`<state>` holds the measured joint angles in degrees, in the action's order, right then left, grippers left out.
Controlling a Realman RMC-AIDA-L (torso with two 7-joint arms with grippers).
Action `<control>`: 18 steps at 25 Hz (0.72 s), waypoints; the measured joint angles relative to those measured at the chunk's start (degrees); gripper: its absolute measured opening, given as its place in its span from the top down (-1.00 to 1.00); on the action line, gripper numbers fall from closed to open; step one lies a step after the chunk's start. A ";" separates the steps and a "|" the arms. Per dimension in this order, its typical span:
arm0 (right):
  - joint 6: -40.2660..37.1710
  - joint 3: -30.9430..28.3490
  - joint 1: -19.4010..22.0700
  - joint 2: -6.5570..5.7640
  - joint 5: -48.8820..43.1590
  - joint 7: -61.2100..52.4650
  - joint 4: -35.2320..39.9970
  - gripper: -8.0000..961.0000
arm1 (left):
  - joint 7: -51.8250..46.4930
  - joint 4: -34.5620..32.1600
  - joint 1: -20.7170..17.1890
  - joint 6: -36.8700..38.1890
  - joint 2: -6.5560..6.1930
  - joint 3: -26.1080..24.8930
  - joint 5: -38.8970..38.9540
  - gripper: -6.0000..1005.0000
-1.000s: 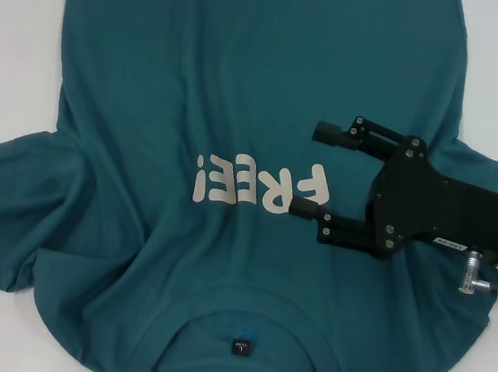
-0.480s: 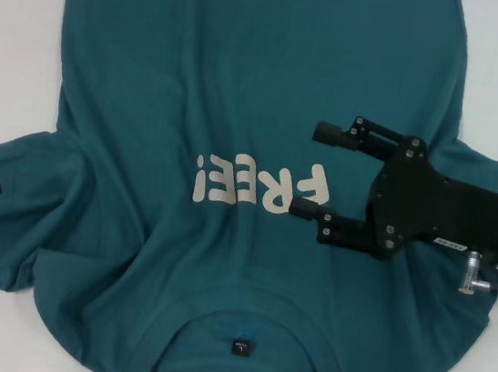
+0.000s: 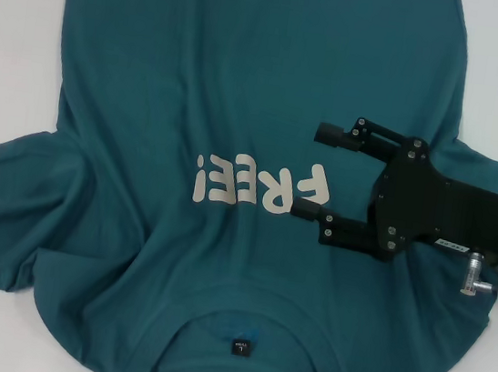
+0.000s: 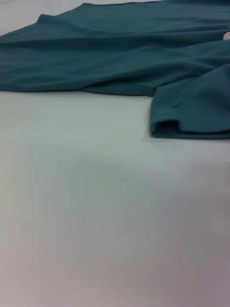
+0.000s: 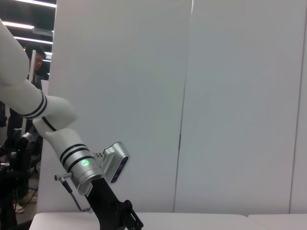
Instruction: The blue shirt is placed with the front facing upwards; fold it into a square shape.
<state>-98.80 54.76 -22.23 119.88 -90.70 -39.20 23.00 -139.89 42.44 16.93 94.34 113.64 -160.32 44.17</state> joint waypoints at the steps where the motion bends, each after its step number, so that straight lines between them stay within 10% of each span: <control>1: 0.00 0.00 0.00 0.00 0.00 0.00 0.01 -0.67 | -0.05 0.01 0.05 -0.08 0.00 0.00 -0.05 -0.36; 18: -0.58 -0.52 0.01 0.00 0.00 0.00 0.21 -0.67 | 0.14 -0.58 0.22 -1.15 0.19 0.19 -0.69 -0.31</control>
<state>-99.38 54.24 -22.23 119.88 -90.70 -39.20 23.21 -139.75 41.86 17.15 93.19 113.83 -160.13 43.47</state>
